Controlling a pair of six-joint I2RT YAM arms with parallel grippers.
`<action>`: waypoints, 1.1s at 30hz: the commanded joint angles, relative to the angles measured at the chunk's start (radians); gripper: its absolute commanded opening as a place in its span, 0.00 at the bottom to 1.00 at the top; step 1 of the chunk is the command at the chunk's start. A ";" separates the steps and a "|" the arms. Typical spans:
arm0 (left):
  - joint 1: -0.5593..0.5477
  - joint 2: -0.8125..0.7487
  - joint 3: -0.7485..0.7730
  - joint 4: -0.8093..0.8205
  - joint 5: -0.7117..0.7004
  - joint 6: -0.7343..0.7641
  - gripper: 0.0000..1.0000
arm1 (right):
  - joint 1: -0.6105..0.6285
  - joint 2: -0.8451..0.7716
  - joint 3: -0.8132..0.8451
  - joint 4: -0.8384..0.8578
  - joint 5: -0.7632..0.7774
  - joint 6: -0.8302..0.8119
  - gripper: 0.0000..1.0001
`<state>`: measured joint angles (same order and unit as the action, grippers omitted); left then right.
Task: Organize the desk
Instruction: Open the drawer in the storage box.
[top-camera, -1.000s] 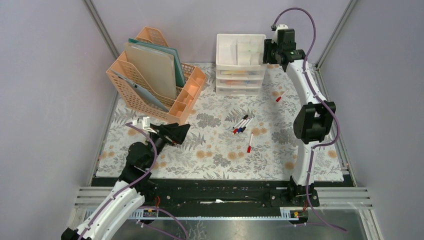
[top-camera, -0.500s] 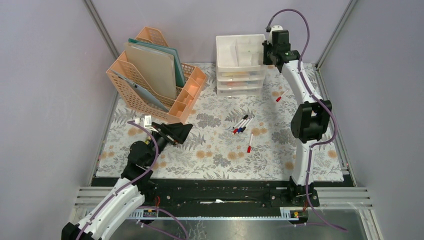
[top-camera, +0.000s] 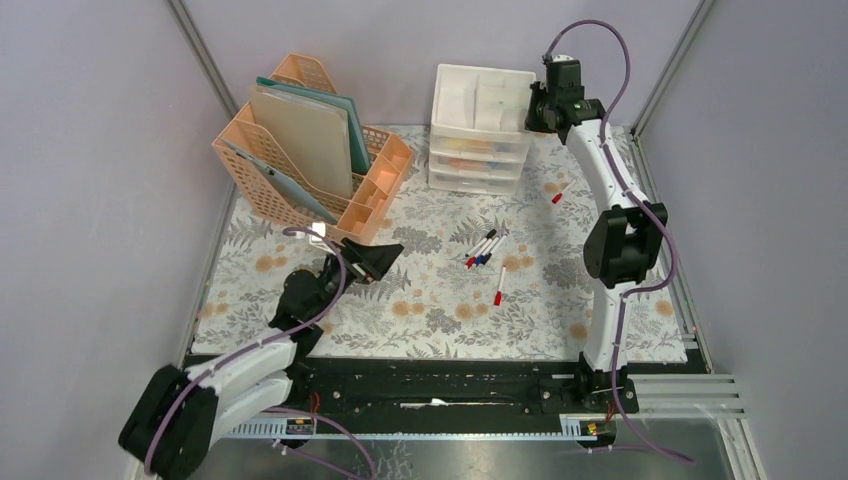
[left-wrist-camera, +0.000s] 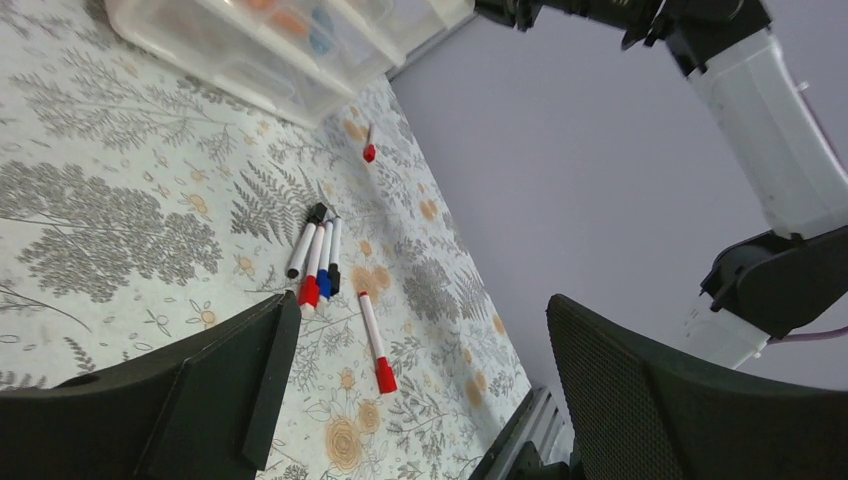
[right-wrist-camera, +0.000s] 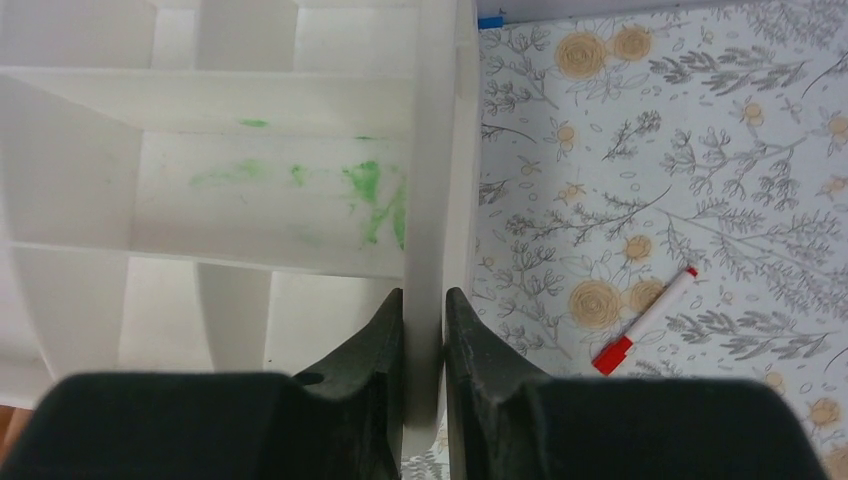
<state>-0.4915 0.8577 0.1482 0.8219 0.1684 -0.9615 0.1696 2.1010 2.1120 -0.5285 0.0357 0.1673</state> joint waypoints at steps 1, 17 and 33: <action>-0.072 0.154 0.062 0.282 -0.054 -0.001 0.99 | 0.002 -0.137 0.029 0.008 -0.070 0.213 0.00; -0.167 0.915 0.402 0.755 -0.166 -0.066 0.99 | 0.002 -0.237 -0.047 -0.004 -0.128 0.358 0.00; -0.178 1.274 0.710 0.747 -0.302 -0.066 0.98 | 0.002 -0.245 -0.034 -0.019 -0.193 0.394 0.00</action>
<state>-0.6666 2.0872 0.7921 1.4315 -0.0830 -1.0260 0.1692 1.9755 2.0315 -0.6632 -0.0319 0.4530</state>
